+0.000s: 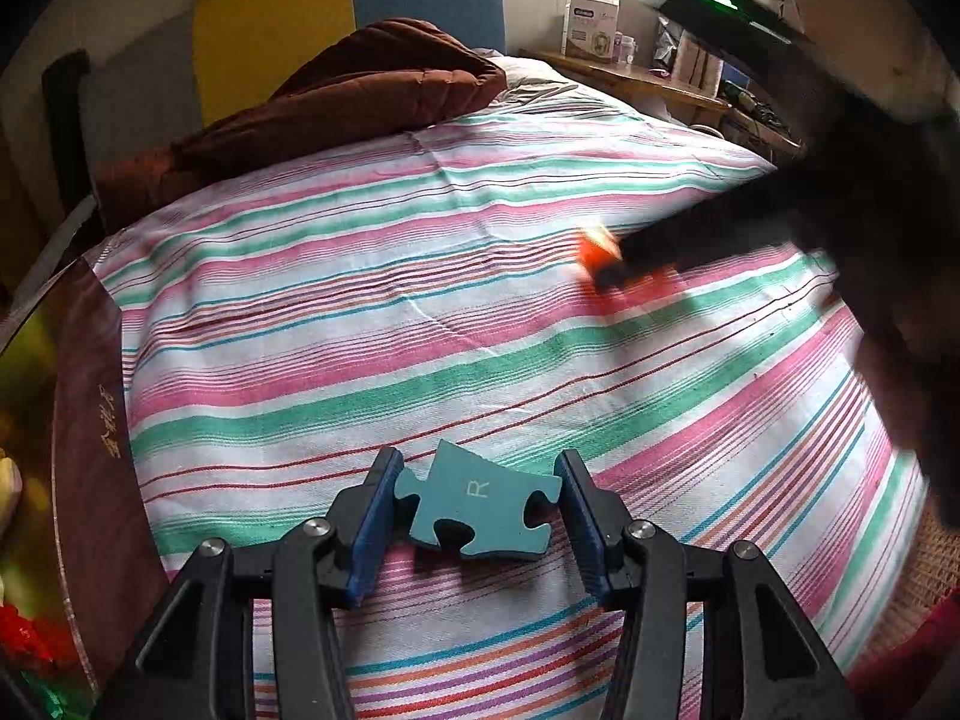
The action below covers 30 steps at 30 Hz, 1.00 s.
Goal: Organize rigid objects
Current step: 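Grasp the teal R puzzle piece with left while right grasps the orange cube block, then lower the teal puzzle piece into the gold tray and open the left gripper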
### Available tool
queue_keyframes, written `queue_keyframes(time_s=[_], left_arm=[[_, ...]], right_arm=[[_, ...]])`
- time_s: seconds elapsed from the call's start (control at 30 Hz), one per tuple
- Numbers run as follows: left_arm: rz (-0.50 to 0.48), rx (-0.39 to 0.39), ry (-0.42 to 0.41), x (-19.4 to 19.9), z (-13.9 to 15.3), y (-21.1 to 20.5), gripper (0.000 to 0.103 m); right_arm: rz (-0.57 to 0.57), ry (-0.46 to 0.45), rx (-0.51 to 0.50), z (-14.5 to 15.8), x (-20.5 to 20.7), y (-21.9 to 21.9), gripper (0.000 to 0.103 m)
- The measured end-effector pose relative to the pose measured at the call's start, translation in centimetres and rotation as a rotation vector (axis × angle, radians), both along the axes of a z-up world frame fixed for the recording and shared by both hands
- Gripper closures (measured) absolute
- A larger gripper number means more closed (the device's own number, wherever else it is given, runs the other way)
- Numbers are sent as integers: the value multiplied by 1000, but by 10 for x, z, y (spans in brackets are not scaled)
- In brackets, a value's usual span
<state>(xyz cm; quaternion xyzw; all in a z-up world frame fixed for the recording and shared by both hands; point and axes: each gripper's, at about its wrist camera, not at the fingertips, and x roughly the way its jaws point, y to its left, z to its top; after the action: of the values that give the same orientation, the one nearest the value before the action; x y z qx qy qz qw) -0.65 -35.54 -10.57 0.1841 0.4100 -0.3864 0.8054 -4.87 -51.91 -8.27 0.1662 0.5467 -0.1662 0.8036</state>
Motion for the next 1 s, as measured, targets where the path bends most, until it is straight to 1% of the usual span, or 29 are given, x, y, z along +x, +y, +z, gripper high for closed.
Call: queue_keyframes(time_s=[0.07, 0.17, 0.33, 0.47, 0.6, 0.87, 1.0], left_arm=[[4, 3, 5, 0, 2, 1, 51], [23, -13, 6, 0, 12, 10, 51], [44, -67, -48, -5, 42, 28, 51], [69, -91, -65, -7, 58, 44, 51], [92, -106, -77, -10, 71, 62, 51], [147, -126, -93, -10, 85, 91, 51], [174, -136, -97, -9, 90, 105, 51]], right_arm=[[10, 2, 0, -6, -19, 15, 42], [34, -11, -57, -8, -32, 29, 41], [23, -56, -52, -12, -30, 26, 41], [33, -65, -76, -13, -26, 24, 41], [14, -72, -76, -13, -28, 23, 41], [39, -69, -100, -14, -26, 26, 39], [41, -78, -96, -14, -28, 25, 39]])
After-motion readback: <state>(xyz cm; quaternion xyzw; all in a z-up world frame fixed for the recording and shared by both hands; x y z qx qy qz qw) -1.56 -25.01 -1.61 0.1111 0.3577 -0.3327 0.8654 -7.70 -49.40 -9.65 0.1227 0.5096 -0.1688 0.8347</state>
